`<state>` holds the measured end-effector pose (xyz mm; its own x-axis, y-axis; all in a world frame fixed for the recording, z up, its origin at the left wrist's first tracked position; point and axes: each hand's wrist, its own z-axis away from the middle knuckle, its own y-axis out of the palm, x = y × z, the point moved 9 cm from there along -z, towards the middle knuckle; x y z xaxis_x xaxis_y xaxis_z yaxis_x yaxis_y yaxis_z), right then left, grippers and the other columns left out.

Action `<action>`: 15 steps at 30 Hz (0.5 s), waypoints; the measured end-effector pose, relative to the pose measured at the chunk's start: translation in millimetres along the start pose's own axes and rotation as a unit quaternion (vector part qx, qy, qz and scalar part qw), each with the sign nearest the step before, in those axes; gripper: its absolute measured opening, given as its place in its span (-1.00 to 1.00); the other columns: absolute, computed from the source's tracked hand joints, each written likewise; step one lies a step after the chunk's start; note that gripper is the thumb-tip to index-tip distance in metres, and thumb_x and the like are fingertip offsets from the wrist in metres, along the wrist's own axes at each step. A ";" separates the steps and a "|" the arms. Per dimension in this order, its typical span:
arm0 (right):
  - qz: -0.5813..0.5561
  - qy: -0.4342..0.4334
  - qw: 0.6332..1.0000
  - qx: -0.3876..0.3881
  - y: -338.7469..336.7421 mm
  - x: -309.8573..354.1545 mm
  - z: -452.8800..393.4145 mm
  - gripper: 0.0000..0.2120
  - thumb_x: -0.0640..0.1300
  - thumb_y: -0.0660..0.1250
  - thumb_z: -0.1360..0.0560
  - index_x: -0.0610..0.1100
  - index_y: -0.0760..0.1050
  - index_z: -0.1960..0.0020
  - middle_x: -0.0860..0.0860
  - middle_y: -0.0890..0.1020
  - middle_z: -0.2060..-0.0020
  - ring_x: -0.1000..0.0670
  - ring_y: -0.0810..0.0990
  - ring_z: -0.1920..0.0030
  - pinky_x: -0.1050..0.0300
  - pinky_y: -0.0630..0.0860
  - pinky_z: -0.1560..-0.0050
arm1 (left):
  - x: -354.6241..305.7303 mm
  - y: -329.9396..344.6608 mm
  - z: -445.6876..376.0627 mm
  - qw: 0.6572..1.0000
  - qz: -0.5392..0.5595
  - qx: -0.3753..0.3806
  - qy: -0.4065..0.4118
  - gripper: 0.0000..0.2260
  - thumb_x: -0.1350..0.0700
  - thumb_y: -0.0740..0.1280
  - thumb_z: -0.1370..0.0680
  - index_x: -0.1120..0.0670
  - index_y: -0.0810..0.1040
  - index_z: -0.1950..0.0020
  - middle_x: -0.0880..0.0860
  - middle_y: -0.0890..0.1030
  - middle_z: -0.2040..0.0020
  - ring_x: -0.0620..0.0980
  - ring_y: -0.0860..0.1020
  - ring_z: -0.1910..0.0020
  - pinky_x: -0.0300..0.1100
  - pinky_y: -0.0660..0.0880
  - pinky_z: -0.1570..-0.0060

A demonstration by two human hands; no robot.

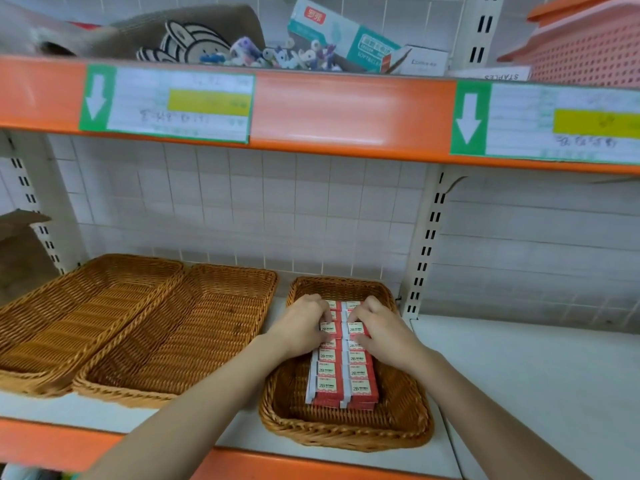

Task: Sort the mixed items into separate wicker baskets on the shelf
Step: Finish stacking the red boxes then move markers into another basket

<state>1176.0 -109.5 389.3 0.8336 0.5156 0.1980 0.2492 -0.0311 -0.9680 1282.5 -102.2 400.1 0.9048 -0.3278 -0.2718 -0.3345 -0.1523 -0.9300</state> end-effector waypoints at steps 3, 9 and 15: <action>0.003 -0.002 1.000 0.002 0.4 -0.1 0.7 -0.73 -0.07 0.23 -0.60 -0.06 0.39 -0.29 0.02 0.35 -0.23 0.05 0.42 -0.18 0.18 0.47 -0.12 | -0.9 0.5 -0.2 1.000 -0.001 0.002 0.001 -0.81 0.10 0.40 -0.51 0.07 0.50 -0.08 -0.01 0.47 -0.10 -0.08 0.41 -0.10 -0.31 0.36 -0.01; 0.023 0.001 1.000 -0.004 0.7 1.2 0.9 -0.90 -0.06 0.22 -0.60 -0.03 0.30 0.02 0.01 0.41 -0.09 0.04 0.46 -0.02 0.13 0.49 -0.01 | -1.8 1.4 1.3 1.000 -0.005 0.002 0.000 -0.87 0.12 0.37 -0.53 0.08 0.50 -0.03 0.00 0.43 -0.07 -0.07 0.40 -0.07 -0.32 0.36 0.04; 0.040 0.004 0.999 0.002 -1.6 5.9 4.1 -0.90 -0.07 0.17 -0.61 -0.04 0.29 0.06 -0.01 0.43 -0.05 0.02 0.47 0.02 0.12 0.48 0.01 | -7.0 0.0 4.4 0.999 -0.029 0.001 0.018 -0.87 0.10 0.32 -0.56 0.11 0.48 -0.07 0.04 0.44 -0.10 -0.02 0.40 -0.13 -0.25 0.39 -0.04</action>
<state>1178.5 -102.9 391.3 0.8547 0.5051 0.1202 0.1785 -0.0683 -0.9816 1277.2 -95.8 400.9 0.9126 -0.3525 -0.2074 -0.2805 -0.1704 -0.9446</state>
